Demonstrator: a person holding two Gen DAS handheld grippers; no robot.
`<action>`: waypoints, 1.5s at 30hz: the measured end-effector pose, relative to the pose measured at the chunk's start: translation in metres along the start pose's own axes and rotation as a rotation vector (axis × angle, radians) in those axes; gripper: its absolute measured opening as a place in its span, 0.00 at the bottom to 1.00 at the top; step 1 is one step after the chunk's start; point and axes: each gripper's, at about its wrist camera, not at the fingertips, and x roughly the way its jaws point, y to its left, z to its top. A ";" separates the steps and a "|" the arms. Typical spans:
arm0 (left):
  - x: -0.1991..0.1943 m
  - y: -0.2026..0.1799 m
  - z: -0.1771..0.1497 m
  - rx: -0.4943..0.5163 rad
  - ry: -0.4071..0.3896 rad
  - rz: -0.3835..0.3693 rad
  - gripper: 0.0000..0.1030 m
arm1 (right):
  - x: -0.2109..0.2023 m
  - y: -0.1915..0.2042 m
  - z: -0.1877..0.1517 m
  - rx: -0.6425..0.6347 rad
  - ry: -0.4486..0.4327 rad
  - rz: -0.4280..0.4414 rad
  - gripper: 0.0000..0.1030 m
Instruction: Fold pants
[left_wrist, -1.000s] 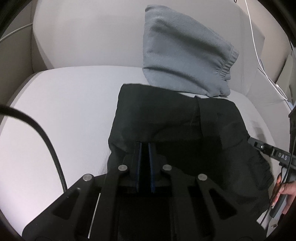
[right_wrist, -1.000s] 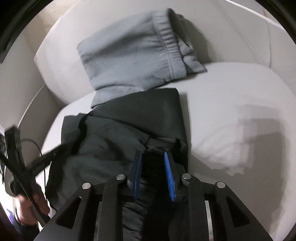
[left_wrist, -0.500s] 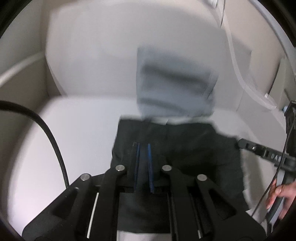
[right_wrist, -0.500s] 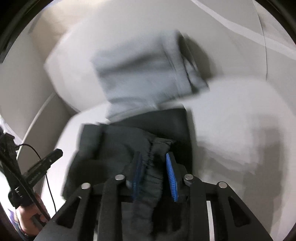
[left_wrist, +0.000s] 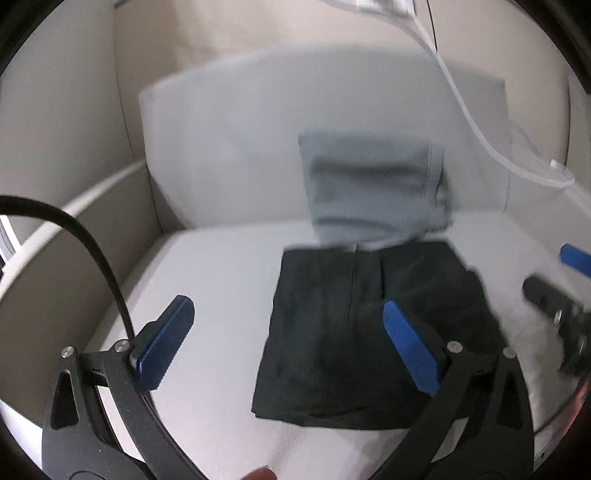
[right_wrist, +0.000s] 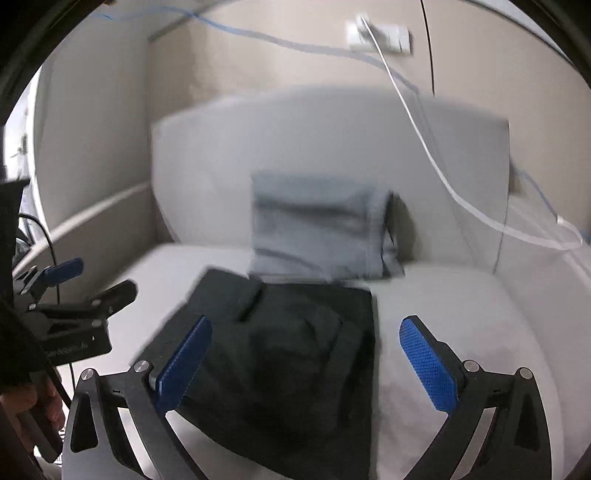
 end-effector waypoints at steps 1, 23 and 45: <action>0.005 -0.001 -0.004 0.001 0.010 -0.004 0.99 | 0.011 -0.008 -0.004 0.029 0.039 -0.024 1.00; 0.022 0.007 -0.003 -0.111 0.008 -0.009 0.99 | 0.040 -0.036 -0.019 0.046 0.062 -0.125 1.00; 0.017 0.006 -0.007 -0.105 0.007 -0.031 0.99 | 0.048 -0.039 -0.024 0.066 0.079 -0.128 1.00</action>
